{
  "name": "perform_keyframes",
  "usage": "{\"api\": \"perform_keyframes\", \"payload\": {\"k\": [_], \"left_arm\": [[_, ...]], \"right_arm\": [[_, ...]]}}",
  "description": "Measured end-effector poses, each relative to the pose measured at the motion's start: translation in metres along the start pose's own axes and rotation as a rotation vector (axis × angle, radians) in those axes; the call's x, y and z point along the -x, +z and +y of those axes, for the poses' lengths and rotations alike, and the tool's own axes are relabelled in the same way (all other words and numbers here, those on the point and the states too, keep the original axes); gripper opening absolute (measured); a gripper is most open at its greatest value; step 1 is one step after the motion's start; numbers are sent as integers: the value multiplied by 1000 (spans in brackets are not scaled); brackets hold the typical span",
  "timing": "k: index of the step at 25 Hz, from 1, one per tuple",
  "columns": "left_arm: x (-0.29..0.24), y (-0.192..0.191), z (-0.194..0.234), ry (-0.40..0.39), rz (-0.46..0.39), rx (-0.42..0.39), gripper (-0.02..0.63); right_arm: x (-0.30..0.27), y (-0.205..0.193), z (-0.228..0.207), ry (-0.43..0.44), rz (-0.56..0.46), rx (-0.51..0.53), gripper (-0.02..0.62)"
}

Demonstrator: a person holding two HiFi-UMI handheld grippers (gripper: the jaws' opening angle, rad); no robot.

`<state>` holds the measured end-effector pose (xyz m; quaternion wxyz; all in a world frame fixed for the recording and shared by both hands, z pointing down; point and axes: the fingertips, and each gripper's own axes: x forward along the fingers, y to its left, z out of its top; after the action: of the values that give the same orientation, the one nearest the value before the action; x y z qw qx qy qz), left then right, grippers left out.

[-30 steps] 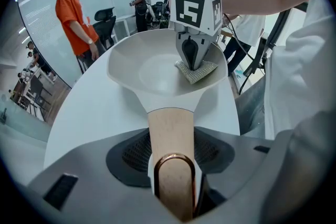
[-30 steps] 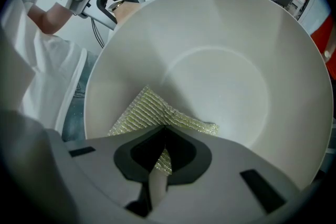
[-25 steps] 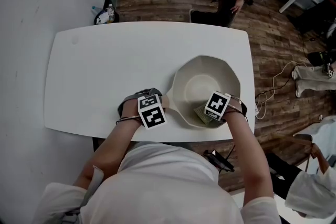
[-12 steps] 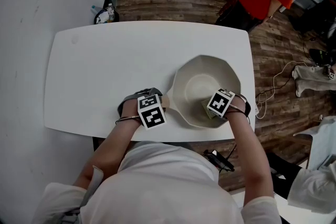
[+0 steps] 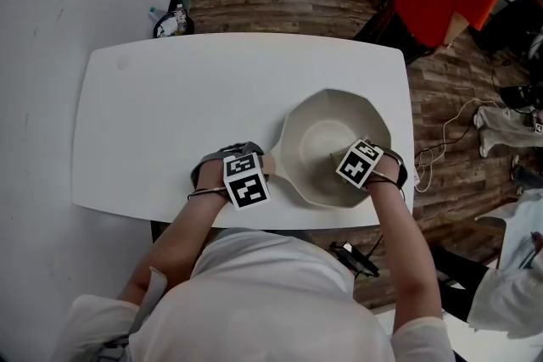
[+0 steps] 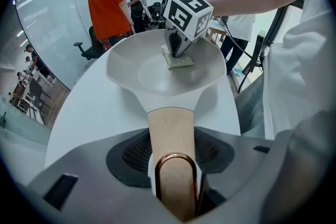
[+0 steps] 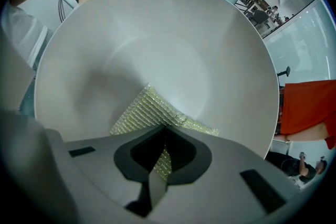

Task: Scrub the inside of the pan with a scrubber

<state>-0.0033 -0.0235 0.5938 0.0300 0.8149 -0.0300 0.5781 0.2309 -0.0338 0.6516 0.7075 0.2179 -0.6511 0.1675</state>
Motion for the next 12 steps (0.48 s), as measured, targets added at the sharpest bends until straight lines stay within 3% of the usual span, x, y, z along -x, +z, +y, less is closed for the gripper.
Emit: {"api": "perform_keyframes", "payload": {"k": [12], "left_arm": [[1,-4,4,-4,-4,-17,219]], "right_arm": [[-3,11,-26,-104,-16,-10,23]]}}
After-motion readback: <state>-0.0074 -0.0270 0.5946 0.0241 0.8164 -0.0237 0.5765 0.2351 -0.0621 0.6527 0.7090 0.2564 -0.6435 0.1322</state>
